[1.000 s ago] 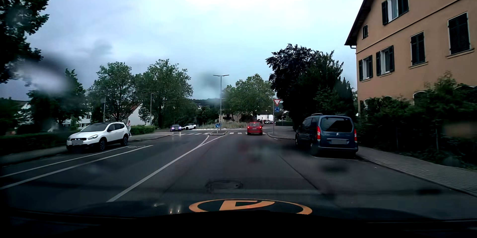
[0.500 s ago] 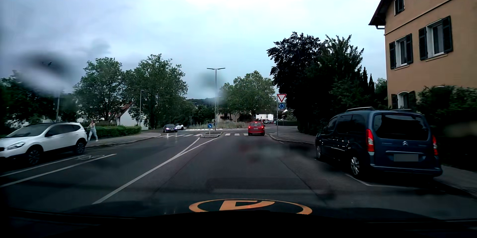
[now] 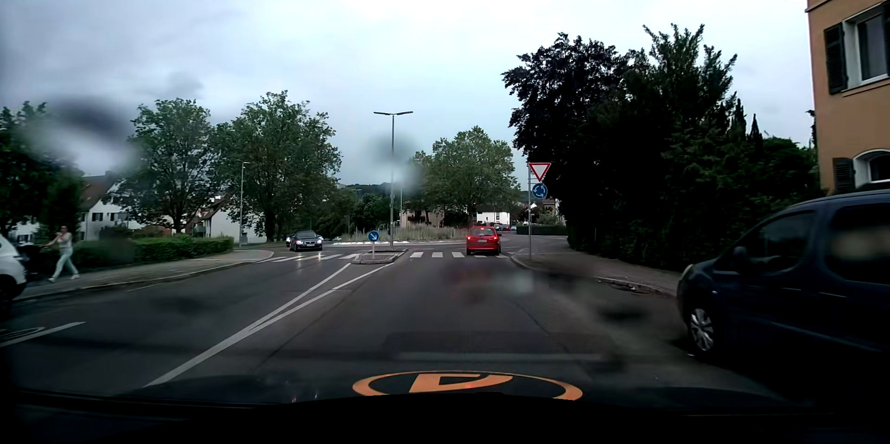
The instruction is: Follow the waypoints while adhering to traffic rules and regulations
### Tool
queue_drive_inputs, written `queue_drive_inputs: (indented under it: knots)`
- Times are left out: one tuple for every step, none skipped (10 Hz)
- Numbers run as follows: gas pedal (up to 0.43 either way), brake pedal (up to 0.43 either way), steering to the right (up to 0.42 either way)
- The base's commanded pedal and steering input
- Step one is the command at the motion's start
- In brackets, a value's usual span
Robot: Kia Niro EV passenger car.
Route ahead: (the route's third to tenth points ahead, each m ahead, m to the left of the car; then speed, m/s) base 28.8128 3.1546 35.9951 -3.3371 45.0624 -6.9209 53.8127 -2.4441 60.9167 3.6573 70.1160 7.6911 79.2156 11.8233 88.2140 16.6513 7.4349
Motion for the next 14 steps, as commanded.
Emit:
queue_drive_inputs:
  knots:
    - [0.000, 0.000, 0.004]
    - [0.000, 0.000, 0.004]
    - [0.000, 0.000, 0.004]
    - [0.000, 0.000, 0.006]
    - [0.000, 0.000, 0.011]
    - [0.000, 0.000, 0.015]
    - [0.000, 0.000, 0.017]
    - [0.000, 0.000, 0.019]
    - [0.000, 0.000, 0.018]
    - [0.000, 0.000, 0.019]
    - [0.000, 0.000, 0.018]
    - [0.000, 0.000, 0.018]
    - [0.000, 0.000, 0.018]
    - [0.000, 0.000, 0.018]
